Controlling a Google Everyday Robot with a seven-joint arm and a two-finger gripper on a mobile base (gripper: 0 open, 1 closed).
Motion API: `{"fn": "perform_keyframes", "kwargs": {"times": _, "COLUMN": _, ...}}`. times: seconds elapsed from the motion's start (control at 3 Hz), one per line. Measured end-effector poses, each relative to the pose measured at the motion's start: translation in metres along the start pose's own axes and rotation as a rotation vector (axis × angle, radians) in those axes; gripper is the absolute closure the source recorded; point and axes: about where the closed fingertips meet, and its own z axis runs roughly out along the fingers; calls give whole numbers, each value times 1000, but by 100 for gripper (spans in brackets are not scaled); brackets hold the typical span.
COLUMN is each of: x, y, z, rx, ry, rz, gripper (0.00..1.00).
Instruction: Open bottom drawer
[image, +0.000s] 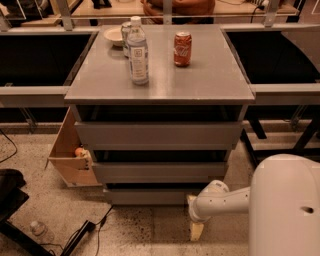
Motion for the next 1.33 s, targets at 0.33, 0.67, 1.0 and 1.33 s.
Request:
{"fn": "perform_keyframes", "kwargs": {"times": 0.33, "x": -5, "y": -16, "z": 41, "rx": 16, "ry": -16, "rz": -63, "gripper": 0}}
{"fn": "perform_keyframes", "kwargs": {"times": 0.67, "x": -6, "y": -37, "z": 75, "rx": 29, "ry": 1, "rz": -93, "gripper": 0}}
{"fn": "perform_keyframes", "kwargs": {"times": 1.0, "x": -6, "y": -63, "z": 98, "rx": 43, "ry": 36, "rz": -85, "gripper": 0}}
{"fn": "perform_keyframes", "kwargs": {"times": 1.33, "x": -8, "y": -88, "z": 113, "rx": 58, "ry": 54, "rz": -48, "gripper": 0}}
